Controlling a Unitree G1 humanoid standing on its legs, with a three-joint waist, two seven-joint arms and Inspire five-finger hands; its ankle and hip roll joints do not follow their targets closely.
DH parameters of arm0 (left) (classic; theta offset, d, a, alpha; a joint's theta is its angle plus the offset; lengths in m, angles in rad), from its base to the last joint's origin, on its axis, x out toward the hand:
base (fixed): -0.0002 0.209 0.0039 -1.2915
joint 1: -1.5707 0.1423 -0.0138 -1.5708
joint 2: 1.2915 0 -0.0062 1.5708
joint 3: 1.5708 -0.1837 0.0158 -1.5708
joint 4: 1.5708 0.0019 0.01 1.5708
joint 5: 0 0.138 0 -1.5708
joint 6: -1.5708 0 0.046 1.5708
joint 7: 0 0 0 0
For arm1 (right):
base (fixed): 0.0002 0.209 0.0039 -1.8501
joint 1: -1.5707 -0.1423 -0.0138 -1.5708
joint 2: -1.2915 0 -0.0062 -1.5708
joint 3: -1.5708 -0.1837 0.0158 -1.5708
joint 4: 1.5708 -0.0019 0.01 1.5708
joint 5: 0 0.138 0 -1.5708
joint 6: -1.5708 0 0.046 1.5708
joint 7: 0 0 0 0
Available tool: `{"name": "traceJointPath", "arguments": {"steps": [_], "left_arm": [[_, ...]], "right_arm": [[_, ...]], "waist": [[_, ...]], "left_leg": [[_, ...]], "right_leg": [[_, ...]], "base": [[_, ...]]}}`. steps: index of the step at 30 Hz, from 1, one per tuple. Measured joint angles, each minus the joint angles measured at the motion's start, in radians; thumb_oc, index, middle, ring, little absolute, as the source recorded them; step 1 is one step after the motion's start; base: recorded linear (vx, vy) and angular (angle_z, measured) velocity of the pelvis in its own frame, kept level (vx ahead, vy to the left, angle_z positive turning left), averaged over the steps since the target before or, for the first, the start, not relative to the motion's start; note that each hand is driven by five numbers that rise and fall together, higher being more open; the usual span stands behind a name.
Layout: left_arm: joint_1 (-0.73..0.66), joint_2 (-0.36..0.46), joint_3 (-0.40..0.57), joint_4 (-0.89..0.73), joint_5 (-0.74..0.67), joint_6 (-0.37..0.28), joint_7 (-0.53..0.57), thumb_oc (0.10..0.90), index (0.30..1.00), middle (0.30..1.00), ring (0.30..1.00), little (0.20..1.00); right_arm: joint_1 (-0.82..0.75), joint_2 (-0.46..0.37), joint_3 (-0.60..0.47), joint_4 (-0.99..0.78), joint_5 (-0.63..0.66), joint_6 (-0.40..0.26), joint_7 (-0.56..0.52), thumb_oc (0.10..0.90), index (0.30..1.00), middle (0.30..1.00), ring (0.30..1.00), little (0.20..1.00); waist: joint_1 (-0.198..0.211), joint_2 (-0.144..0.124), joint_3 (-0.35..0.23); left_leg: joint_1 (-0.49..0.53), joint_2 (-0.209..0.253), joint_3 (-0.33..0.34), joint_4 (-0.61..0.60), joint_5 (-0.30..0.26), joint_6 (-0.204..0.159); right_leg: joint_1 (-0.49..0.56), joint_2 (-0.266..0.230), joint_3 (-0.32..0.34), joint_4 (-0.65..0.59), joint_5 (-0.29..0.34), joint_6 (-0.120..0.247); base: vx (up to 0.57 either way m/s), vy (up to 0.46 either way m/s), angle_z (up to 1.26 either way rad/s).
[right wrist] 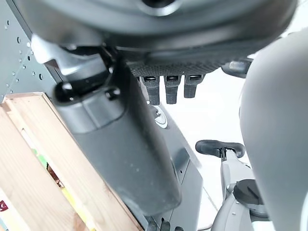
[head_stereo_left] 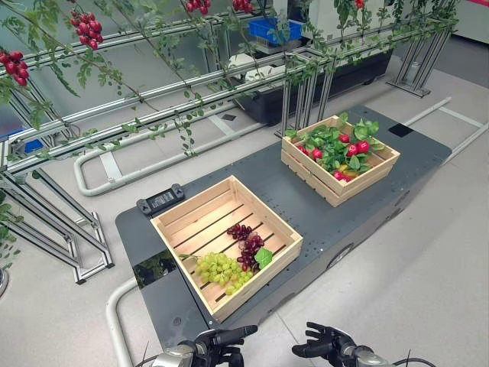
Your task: Pick up the fruits from the basket on one side to the basket on the other side
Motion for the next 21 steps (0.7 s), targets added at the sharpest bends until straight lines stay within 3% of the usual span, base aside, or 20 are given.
{"name": "traceJointPath", "arguments": {"steps": [11,21], "left_arm": [[-0.002,0.004,-0.001,-0.008,-0.018,0.006,-0.064,0.8,0.9,0.9,0.9,0.9],[-0.003,0.007,-0.004,-0.157,-0.161,0.111,-0.253,0.8,0.9,0.9,0.9,0.9]], "right_arm": [[0.0,0.0,0.001,0.0,0.002,0.0,0.0,0.8,0.9,0.9,0.9,0.9],[0.0,0.0,0.0,-0.002,0.002,0.001,-0.002,0.8,0.9,0.9,0.9,0.9]], "waist": [[0.0,-0.006,-0.004],[-0.002,-0.007,-0.004]], "left_leg": [[0.001,0.002,0.0,0.0,0.001,-0.001],[0.017,0.005,0.002,0.0,0.0,-0.001]], "right_leg": [[0.001,0.004,-0.001,0.0,0.002,0.003],[0.016,0.004,0.002,0.0,0.0,0.001]], "base": [[0.0,0.0,0.0],[0.01,0.0,0.0]]}}
